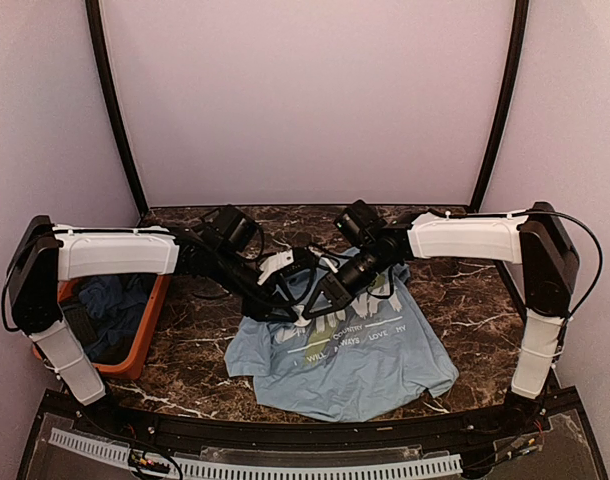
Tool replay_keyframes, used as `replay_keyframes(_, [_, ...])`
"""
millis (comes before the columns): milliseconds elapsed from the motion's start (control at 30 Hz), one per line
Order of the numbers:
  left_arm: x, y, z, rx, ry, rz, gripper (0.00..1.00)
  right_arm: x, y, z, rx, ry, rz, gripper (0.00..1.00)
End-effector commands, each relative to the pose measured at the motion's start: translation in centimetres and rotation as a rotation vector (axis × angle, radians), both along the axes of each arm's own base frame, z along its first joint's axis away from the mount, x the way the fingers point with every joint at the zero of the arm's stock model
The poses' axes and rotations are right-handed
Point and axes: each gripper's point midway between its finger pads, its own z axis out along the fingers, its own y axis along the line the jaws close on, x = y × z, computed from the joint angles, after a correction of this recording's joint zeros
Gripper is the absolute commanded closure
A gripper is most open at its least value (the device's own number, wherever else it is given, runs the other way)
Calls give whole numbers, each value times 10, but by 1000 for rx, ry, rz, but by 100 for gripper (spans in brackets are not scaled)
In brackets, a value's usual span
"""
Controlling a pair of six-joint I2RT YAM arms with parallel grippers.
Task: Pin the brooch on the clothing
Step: Pin the brooch to the flattened clothing.
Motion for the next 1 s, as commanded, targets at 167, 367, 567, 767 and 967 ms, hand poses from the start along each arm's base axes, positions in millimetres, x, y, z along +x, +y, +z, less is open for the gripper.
replay_keyframes(167, [6,-3,0,6,3,24,54,-11,9,28,64,-31,38,100])
replay_keyframes(367, [6,0,3,9,-17,21,53,-11,7,24,56,-33,38,100])
replay_keyframes(567, [7,9,6,30,-68,31,54,-14,4,30,88,-29,56,100])
replay_keyframes(767, [8,12,10,24,-73,29,54,-15,1,38,118,-28,63,100])
replay_keyframes(967, [10,13,18,-12,-60,33,53,-15,-1,40,132,-24,63,100])
